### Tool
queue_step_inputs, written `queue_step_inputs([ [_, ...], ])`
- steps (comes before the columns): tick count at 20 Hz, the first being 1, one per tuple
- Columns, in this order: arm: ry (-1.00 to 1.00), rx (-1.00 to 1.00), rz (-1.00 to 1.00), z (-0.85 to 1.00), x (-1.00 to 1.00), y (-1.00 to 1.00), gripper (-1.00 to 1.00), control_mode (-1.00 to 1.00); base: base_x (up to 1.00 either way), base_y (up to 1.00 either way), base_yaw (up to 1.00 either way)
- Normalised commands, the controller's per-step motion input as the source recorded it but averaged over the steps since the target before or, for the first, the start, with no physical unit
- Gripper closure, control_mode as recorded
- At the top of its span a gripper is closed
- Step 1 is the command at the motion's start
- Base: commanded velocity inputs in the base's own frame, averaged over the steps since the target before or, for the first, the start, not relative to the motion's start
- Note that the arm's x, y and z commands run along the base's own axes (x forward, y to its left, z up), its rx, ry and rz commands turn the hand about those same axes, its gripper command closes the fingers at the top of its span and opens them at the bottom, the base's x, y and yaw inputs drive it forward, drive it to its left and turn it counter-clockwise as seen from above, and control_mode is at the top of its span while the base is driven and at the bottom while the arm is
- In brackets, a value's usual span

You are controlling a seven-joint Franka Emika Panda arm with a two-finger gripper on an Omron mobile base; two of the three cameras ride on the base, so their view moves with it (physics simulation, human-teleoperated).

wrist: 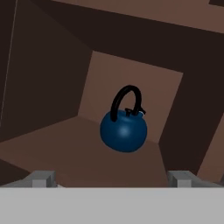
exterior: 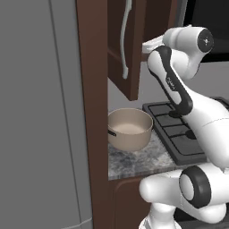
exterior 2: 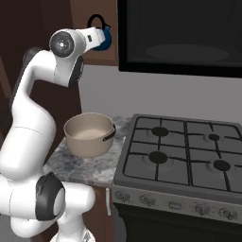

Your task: Pick the kettle from the cabinet and place it on a stove burner. Then pick the pot from the counter and place it on another stove burner. Finally, turn both burners on.

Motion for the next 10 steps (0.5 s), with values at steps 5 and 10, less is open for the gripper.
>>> queue_step_inputs([
  [5, 0.00, 0.00, 0.00, 0.00, 0.33, 0.00, -1.00, -1.00, 0.00, 0.00, 0.00],
  [10, 0.00, 0.00, 0.00, 0.00, 0.38, 0.01, -1.00, -1.00, 0.00, 0.00, 0.00],
])
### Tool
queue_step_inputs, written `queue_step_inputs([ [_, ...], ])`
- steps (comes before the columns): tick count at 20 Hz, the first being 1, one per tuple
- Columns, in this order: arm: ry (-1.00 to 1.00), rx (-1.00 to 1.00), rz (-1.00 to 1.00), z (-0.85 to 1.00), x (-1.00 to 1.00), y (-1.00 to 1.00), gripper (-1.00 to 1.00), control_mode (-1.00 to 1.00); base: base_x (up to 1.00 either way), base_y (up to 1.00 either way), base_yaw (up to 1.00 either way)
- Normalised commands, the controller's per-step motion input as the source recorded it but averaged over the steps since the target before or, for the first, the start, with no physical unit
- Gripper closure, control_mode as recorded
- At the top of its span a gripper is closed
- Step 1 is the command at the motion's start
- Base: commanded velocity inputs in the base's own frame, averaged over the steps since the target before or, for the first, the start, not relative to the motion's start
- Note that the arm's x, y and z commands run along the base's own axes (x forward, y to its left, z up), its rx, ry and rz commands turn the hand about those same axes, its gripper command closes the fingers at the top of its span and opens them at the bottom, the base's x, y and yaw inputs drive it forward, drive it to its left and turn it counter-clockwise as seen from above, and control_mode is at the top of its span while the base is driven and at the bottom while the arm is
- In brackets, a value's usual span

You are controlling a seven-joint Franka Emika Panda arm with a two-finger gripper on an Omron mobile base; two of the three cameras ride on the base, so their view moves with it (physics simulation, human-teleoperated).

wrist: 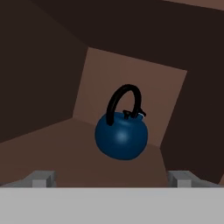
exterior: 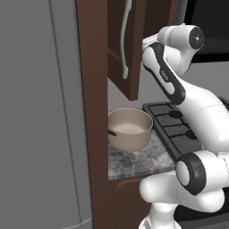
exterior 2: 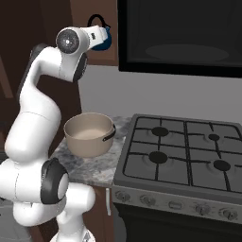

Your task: Pick the kettle from the cabinet and place it on a stove burner. Then pick the pot from the counter and place it on another stove burner. Finally, turn both burners on.

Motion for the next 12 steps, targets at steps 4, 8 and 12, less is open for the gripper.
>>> queue_step_inputs([
  [4, 0.00, 0.00, 0.00, 0.01, 0.40, 0.04, -1.00, -1.00, 0.00, 0.00, 0.00],
  [8, 0.00, 0.00, 0.00, 0.02, 0.40, 0.13, -1.00, -1.00, 0.00, 0.00, 0.00],
  [12, 0.00, 0.00, 0.00, 0.01, 0.37, 0.15, -1.00, -1.00, 0.00, 0.00, 0.00],
])
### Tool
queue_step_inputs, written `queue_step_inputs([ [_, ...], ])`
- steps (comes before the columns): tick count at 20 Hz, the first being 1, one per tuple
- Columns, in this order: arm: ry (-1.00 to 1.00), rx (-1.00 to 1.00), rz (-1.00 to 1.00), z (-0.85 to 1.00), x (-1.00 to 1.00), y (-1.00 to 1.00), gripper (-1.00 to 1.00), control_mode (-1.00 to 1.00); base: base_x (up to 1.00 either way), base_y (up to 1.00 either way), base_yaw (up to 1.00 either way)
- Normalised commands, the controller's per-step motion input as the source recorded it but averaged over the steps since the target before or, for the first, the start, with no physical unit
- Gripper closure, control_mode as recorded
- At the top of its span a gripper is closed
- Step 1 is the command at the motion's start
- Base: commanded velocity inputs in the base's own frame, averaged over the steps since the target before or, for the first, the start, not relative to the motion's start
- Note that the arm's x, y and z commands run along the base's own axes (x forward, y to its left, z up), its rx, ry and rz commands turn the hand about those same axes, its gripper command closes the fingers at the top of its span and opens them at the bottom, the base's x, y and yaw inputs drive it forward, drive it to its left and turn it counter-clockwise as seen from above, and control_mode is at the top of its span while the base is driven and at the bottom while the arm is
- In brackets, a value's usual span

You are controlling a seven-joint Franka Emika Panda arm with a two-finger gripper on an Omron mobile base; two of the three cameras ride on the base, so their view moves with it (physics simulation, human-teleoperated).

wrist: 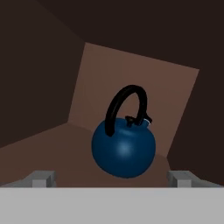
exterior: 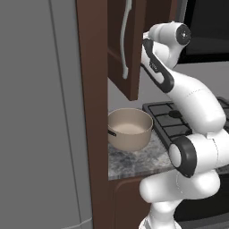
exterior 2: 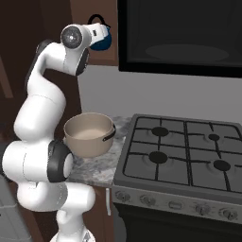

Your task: Pick the kettle from the cabinet and place it on a stove burner. Then pick the pot from the counter and place it on another stove burner. Finally, turn both burners on.

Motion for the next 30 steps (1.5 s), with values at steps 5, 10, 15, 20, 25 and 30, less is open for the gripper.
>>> queue_step_inputs([
  [5, 0.00, 0.00, 0.00, 0.04, 0.37, 0.14, -1.00, -1.00, 0.00, 0.00, 0.00],
  [10, 0.00, 0.00, 0.00, 0.06, 0.36, 0.14, -1.00, -1.00, 0.00, 0.00, 0.00],
  [15, 0.00, 0.00, 0.00, 0.06, 0.31, 0.07, -1.00, -1.00, 0.00, 0.00, 0.00],
  [20, 0.00, 0.00, 0.00, 0.09, 0.31, 0.05, -1.00, -1.00, 0.00, 0.00, 0.00],
  [25, 0.00, 0.00, 0.00, 0.07, 0.26, 0.08, -1.00, -1.00, 0.00, 0.00, 0.00],
  [30, 0.00, 0.00, 0.00, 0.00, 0.21, 0.03, -1.00, -1.00, 0.00, 0.00, 0.00],
])
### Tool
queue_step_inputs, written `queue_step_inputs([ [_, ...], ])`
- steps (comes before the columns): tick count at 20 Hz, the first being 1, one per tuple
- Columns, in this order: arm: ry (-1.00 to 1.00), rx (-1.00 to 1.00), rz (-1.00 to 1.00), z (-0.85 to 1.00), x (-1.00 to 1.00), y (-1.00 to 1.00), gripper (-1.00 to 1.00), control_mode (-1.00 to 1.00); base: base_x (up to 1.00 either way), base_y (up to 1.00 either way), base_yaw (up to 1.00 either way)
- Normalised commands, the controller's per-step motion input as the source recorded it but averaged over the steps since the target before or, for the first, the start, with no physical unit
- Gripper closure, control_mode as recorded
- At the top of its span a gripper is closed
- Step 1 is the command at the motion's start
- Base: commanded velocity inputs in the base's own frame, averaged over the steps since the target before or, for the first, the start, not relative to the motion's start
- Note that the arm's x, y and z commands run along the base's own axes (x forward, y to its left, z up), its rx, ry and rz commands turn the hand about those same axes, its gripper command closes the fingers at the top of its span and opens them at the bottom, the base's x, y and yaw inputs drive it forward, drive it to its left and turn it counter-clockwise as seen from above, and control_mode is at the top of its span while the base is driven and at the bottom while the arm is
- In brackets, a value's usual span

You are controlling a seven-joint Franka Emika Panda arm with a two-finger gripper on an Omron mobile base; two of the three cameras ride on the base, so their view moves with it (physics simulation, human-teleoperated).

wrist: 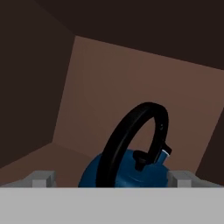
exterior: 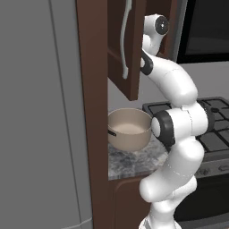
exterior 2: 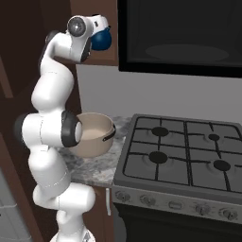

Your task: Pick the kettle from the cabinet and place it on a stove burner. Then pick the pot from the counter and place it on another stove burner. Finally, turn both burners on.

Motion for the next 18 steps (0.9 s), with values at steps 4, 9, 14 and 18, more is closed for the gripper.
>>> queue_step_inputs([
  [4, 0.00, 0.00, 0.00, 0.00, 0.16, 0.00, -1.00, -1.00, 0.00, 0.00, 0.00],
  [9, 0.00, 0.00, -0.01, 0.01, 0.14, 0.01, -1.00, -1.00, 0.00, 0.00, 0.00],
  [14, 0.00, 0.00, 0.00, 0.00, 0.02, 0.07, -1.00, -1.00, 0.00, 0.00, 0.00],
  [18, 0.00, 0.00, 0.00, 0.00, 0.00, 0.07, -1.00, -1.00, 0.00, 0.00, 0.00],
])
